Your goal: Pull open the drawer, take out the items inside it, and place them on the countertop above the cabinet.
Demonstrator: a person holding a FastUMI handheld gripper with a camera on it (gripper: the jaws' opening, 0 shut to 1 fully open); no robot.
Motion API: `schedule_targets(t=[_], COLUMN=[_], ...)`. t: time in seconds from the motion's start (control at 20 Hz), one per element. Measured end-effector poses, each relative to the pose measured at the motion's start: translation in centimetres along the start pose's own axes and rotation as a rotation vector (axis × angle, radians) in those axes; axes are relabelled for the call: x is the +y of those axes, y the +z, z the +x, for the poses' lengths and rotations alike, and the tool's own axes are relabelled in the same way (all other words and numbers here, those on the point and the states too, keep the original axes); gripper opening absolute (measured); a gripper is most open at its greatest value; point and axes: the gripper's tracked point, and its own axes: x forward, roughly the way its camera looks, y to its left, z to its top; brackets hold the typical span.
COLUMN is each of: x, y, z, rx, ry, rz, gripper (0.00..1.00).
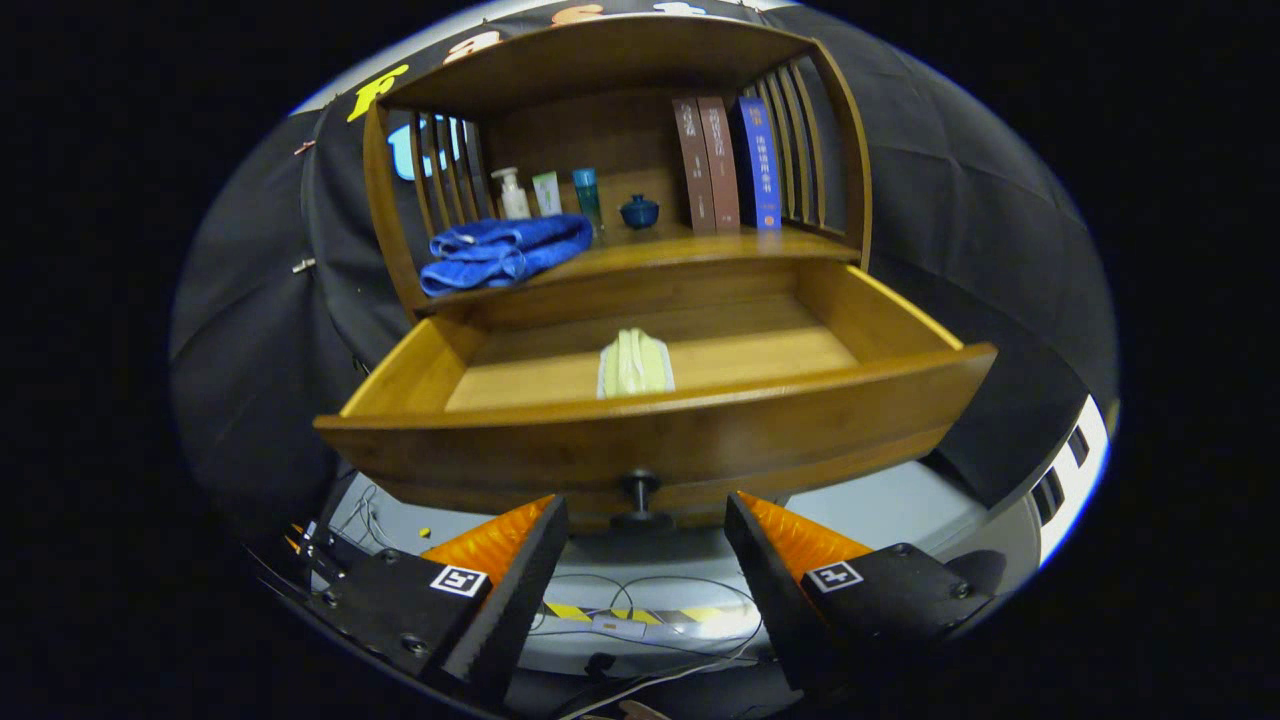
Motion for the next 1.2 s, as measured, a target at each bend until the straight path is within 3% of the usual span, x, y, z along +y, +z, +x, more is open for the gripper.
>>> schedule_targets(t=[0.15, 0.5, 0.7, 1.0, 1.2], x=[2.2, 2.7, 2.1, 1.1, 0.4], y=[5.3, 10.8, 10.3, 7.3, 5.4], z=[0.8, 10.4, 16.2, 21.0, 22.2], rx=[-0.037, 0.130, 0.265, 0.442, 0.543], ry=[0.087, 0.082, 0.037, 0.012, -0.018], rz=[0.021, 0.002, -0.048, -0.030, -0.061], gripper=[1.00, 0.99, 1.00, 0.97, 0.86])
